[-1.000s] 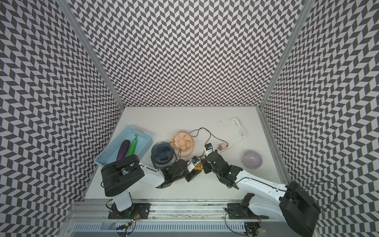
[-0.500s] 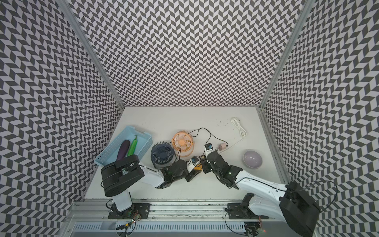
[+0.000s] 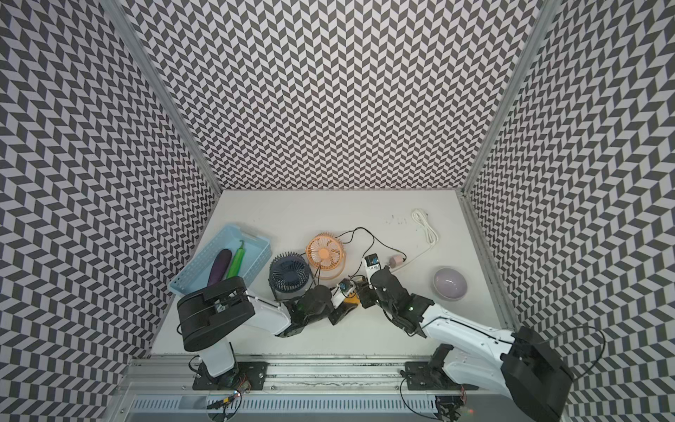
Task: Unplug the desk fan from the power strip
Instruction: Remove the plug from the socket.
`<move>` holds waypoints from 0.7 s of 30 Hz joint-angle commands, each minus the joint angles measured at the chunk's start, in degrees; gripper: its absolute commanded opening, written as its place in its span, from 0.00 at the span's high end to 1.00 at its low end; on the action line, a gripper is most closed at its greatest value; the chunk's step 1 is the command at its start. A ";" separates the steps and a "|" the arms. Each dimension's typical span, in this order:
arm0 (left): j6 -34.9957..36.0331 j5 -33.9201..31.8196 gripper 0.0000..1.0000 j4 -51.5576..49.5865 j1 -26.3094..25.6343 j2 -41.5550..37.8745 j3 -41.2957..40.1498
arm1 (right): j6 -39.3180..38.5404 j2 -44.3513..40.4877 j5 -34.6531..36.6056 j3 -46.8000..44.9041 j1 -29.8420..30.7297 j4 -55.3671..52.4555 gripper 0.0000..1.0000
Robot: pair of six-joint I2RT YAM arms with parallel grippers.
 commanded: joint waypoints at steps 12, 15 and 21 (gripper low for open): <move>-1.34 -1.63 0.75 3.06 -0.13 -4.10 -1.54 | 0.73 -4.47 -2.59 -1.19 -3.83 1.46 0.78; -1.71 -1.99 0.75 3.39 -0.20 -4.28 -2.11 | 0.76 -5.80 -3.29 -1.59 -5.46 0.92 0.78; -1.98 -3.54 0.71 3.41 -0.50 -4.12 -2.44 | 0.62 -8.07 -3.91 -1.13 -7.06 -0.22 0.78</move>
